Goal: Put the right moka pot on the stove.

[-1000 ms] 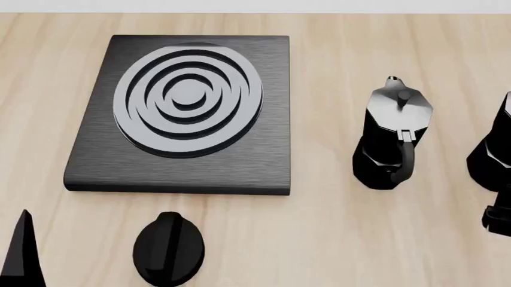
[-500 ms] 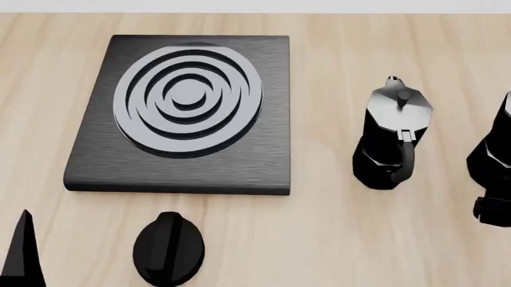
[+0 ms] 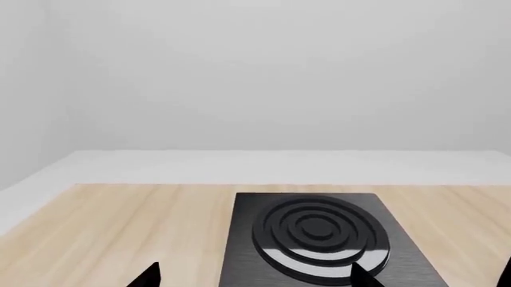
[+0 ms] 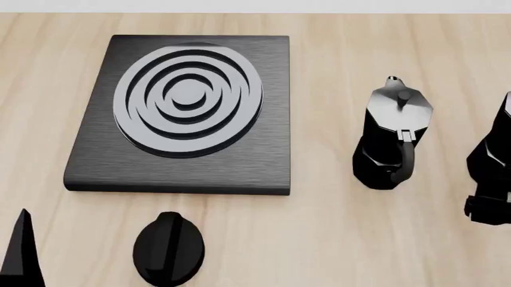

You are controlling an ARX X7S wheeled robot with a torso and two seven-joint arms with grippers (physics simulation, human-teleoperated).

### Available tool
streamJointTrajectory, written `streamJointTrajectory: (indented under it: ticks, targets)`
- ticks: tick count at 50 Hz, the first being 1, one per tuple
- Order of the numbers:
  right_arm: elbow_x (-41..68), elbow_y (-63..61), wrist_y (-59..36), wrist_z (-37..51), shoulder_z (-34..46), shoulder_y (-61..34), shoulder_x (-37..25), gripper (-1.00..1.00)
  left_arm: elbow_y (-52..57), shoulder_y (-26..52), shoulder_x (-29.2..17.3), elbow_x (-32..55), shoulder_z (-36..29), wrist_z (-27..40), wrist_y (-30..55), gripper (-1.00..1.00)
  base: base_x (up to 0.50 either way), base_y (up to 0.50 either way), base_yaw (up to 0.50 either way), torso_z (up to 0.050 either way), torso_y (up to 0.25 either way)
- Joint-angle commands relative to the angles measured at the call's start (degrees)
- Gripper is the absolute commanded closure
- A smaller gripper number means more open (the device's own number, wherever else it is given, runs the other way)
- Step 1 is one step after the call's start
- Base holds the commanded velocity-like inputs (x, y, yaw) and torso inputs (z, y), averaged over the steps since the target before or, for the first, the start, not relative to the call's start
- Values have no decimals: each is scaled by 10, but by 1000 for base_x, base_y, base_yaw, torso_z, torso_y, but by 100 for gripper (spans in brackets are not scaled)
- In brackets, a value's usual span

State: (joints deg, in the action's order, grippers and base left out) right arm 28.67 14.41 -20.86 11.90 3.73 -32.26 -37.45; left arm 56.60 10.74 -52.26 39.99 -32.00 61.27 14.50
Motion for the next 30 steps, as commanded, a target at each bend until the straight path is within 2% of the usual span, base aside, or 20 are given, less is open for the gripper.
streamJointTrajectory:
  ticks: [1, 30]
  targets:
    - [-5, 16, -3, 1, 4, -11, 3, -100, 0, 2, 0, -1, -2, 2, -1, -100, 0, 0, 0, 0, 0]
    - [-16, 91, 14, -13, 10, -54, 13, -100, -1, 4, -3, -4, -8, 5, -5, -100, 0, 0, 0, 0, 0]
